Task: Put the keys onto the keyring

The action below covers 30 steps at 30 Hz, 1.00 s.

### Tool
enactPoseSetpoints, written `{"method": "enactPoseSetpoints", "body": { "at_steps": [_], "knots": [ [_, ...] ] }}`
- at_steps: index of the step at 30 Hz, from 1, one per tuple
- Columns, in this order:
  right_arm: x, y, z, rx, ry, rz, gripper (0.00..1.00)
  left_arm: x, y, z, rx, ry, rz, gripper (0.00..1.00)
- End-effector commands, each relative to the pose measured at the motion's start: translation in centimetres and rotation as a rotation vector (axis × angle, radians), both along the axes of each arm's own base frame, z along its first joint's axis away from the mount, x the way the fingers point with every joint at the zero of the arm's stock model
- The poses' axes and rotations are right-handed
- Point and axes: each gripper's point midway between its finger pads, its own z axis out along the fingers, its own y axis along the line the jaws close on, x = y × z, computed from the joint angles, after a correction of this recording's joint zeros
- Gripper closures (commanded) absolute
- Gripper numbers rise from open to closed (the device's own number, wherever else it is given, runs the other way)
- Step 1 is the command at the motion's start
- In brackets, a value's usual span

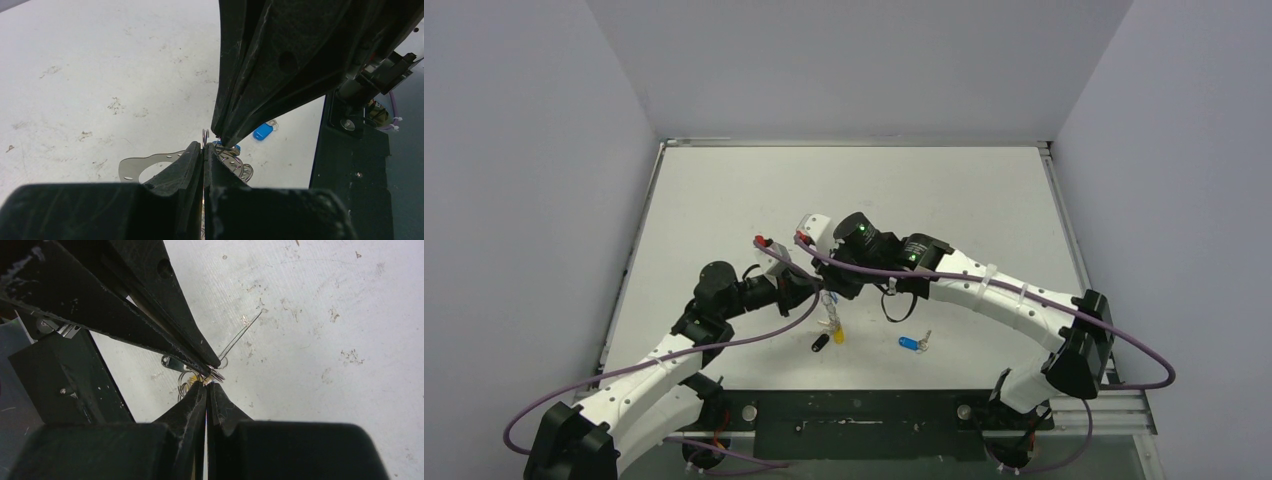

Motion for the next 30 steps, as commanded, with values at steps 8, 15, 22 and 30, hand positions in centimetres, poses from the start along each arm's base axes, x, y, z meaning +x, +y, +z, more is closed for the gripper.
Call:
{"method": "enactPoseSetpoints", "body": {
  "at_steps": [8, 15, 22, 30],
  "knots": [
    [1.5, 1.1, 3.2, 0.073, -0.084, -0.060, 1.00, -0.2, -0.5, 3.3, -0.069, -0.089, -0.029, 1.00],
    [1.5, 0.7, 4.2, 0.104, -0.108, -0.067, 1.00, -0.2, -0.5, 3.2, -0.067, -0.088, -0.027, 1.00],
    [1.5, 0.3, 4.8, 0.123, -0.130, -0.075, 1.00, -0.2, -0.6, 3.3, -0.069, -0.092, -0.029, 1.00],
    [1.8, 0.4, 4.1, 0.101, -0.127, -0.083, 1.00, -0.3, -0.5, 3.4, -0.073, -0.090, -0.029, 1.00]
  ]
}}
